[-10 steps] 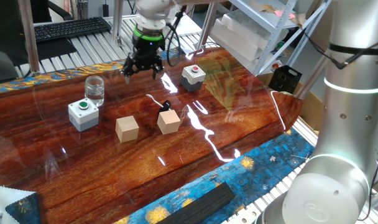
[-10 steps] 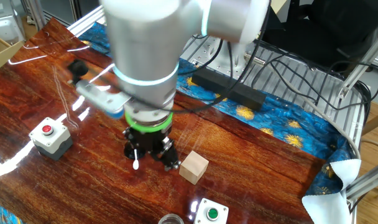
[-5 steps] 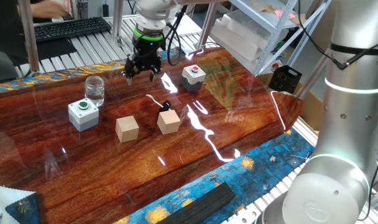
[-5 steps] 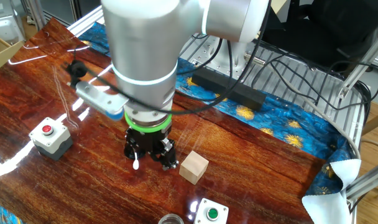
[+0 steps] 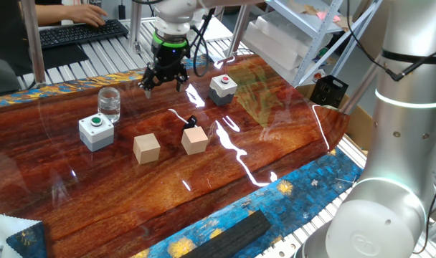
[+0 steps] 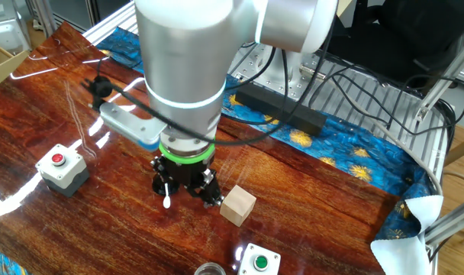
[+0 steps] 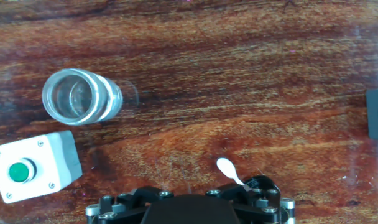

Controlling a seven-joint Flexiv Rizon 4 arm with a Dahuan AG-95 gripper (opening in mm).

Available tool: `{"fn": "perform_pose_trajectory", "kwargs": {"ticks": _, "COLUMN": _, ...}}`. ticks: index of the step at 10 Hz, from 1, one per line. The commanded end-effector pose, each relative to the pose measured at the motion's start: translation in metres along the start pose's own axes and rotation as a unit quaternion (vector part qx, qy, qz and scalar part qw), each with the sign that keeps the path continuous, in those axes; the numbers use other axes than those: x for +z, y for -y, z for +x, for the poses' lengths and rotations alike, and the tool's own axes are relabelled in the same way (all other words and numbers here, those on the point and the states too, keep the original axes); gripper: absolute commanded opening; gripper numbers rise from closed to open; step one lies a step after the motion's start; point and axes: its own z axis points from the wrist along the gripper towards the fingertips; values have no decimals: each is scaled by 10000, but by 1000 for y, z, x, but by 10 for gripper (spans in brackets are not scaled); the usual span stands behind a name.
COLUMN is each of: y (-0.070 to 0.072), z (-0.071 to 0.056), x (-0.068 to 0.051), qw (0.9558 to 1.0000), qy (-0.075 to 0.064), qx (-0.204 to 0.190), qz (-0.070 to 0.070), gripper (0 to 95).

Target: Unscrew the lid from the jar

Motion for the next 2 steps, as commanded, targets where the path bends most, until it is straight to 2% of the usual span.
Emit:
{"fn": "perform_pose_trajectory", "kwargs": {"ticks": 1, "y": 0, "z": -1, "x": 0, "qw": 10000, "qy": -17, "qx": 56, "qz": 34, "gripper": 950}}
{"fn": "perform_pose_trajectory", "kwargs": {"ticks": 2, "y": 0, "z": -1, "x": 0, "qw": 10000, "qy": -27, "qx": 67, "qz": 44, "gripper": 950}}
